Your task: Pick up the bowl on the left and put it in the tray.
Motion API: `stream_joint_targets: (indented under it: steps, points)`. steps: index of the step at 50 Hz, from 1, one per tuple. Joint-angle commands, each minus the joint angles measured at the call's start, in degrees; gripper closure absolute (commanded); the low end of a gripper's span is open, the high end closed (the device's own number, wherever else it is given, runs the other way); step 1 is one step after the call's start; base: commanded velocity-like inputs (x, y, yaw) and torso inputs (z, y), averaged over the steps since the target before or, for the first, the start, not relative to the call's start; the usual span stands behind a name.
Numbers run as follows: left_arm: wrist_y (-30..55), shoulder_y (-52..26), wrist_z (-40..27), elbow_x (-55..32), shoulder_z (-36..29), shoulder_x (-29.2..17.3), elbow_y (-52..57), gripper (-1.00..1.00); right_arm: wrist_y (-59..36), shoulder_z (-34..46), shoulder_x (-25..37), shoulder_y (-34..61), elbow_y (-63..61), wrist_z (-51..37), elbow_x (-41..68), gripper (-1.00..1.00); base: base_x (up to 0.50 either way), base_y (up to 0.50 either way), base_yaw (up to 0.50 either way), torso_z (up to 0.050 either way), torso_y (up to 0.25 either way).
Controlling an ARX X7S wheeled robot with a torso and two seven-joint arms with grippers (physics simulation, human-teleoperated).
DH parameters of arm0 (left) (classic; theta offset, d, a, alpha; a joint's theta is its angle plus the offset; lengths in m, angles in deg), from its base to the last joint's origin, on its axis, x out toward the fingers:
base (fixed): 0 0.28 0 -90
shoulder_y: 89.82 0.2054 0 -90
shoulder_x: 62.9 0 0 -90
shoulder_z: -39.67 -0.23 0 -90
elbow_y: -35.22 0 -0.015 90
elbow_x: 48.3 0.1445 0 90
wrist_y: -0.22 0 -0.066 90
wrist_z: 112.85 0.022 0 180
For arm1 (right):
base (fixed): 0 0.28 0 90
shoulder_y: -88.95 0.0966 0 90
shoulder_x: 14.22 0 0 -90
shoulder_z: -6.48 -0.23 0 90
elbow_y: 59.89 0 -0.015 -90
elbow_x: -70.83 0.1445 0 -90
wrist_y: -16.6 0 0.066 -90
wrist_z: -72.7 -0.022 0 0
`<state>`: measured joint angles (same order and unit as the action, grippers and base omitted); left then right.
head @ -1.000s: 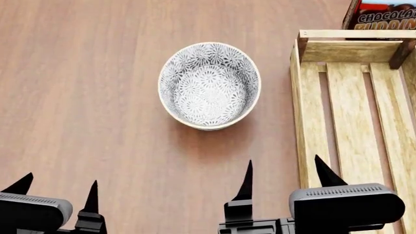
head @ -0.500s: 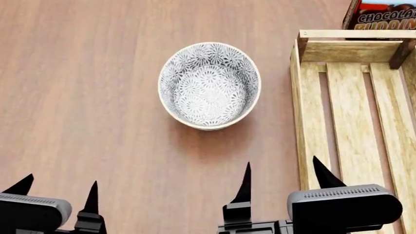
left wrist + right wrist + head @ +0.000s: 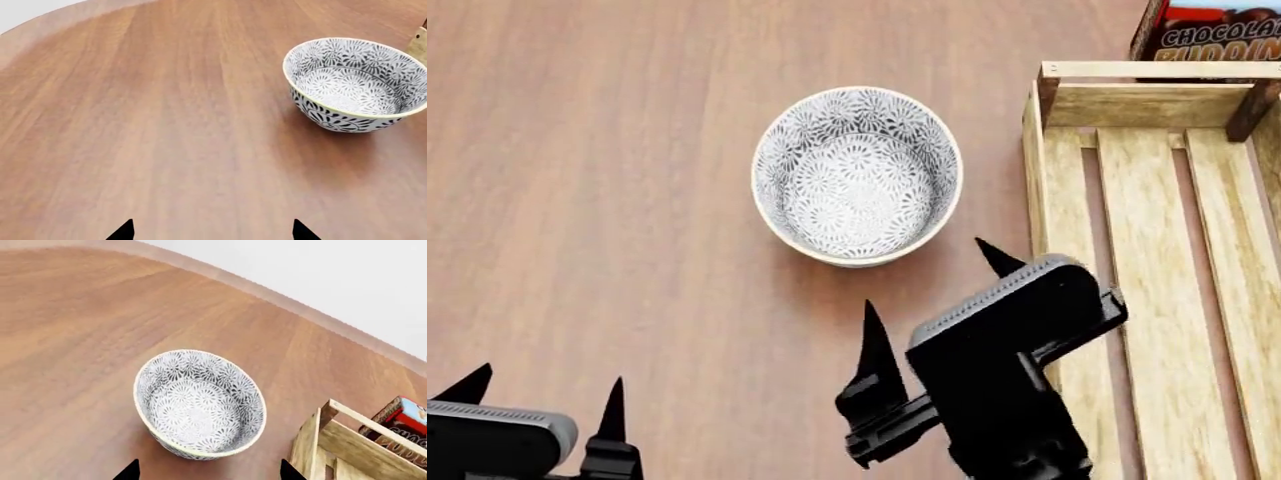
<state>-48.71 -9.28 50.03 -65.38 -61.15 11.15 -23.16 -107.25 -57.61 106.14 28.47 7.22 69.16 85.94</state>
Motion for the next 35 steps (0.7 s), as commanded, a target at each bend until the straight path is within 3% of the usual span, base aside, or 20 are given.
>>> stream_joint_targets:
  steps: [1,6,23,35]
  points:
    - [-3.3,0.8,2.1,-0.6,1.6,0.8,-1.9,-1.0,5.4,14.5,1.8,17.1,16.2,15.6,-12.0,-1.0,0.0,0.0,0.0,0.0,0.0]
    - [-3.5,1.0,2.0,-0.9,2.0,0.5,-1.9,-1.0,7.1,20.4,1.2,22.1,21.5,21.0,-15.8,-1.0,0.0,0.0,0.0,0.0,0.0]
    - [-3.7,1.2,1.7,-1.5,2.4,0.0,-1.8,-1.0,17.9,30.7,-3.5,31.2,41.1,26.1,-24.1,-1.0,0.0,0.0,0.0,0.0,0.0]
    - [-4.4,1.7,1.8,-2.2,3.2,-0.6,-1.9,-1.0,28.4,34.5,-7.8,34.7,54.2,24.1,-27.6,-1.0,0.0,0.0,0.0,0.0,0.0]
